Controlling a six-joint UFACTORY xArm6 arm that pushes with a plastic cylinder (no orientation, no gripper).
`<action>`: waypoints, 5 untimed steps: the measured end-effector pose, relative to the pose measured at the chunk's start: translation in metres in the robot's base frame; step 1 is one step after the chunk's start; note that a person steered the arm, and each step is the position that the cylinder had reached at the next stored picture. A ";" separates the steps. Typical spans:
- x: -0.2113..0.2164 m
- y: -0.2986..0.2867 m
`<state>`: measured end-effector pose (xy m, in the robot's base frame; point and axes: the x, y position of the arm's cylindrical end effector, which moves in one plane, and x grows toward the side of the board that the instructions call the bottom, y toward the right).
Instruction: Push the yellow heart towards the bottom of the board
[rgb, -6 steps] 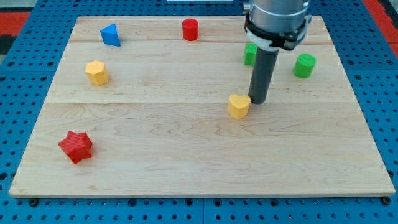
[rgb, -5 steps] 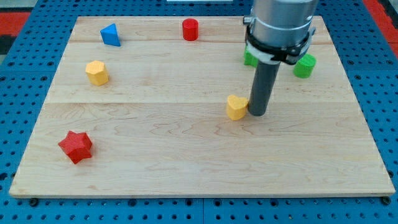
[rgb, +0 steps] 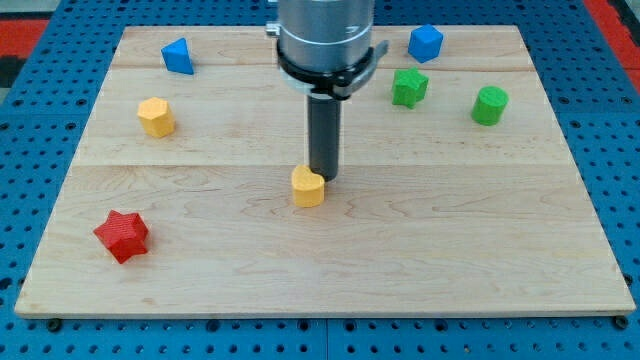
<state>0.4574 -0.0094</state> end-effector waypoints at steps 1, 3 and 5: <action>-0.001 -0.035; 0.031 -0.043; 0.049 -0.083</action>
